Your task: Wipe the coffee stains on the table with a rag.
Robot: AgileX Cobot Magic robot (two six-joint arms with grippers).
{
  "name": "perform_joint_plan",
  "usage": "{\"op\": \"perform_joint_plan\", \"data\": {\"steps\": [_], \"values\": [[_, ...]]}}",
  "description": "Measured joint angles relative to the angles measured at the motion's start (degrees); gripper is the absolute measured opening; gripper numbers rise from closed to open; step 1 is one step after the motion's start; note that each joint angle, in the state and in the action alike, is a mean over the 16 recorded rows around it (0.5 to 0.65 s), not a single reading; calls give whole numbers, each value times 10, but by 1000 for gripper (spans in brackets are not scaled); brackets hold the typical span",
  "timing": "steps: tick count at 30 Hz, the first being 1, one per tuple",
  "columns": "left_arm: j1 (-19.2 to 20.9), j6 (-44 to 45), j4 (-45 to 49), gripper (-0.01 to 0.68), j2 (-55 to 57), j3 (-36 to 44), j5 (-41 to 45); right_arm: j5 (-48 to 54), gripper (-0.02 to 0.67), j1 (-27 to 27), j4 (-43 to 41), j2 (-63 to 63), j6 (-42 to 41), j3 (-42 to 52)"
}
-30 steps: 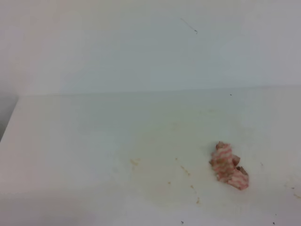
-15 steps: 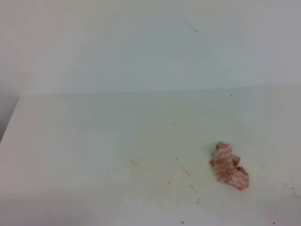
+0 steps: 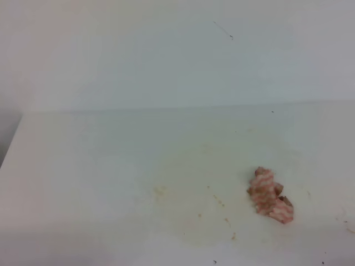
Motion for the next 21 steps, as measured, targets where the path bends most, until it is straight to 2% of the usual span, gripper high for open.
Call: {"op": "perform_joint_plan", "data": {"steps": [9, 21], "values": [[0, 0, 0, -1, -1, 1, 0, 1, -3, 48, 9, 0, -23, 0], [0, 0, 0, -1, -1, 0, 0, -4, -3, 59, 13, 0, -33, 0]]}}
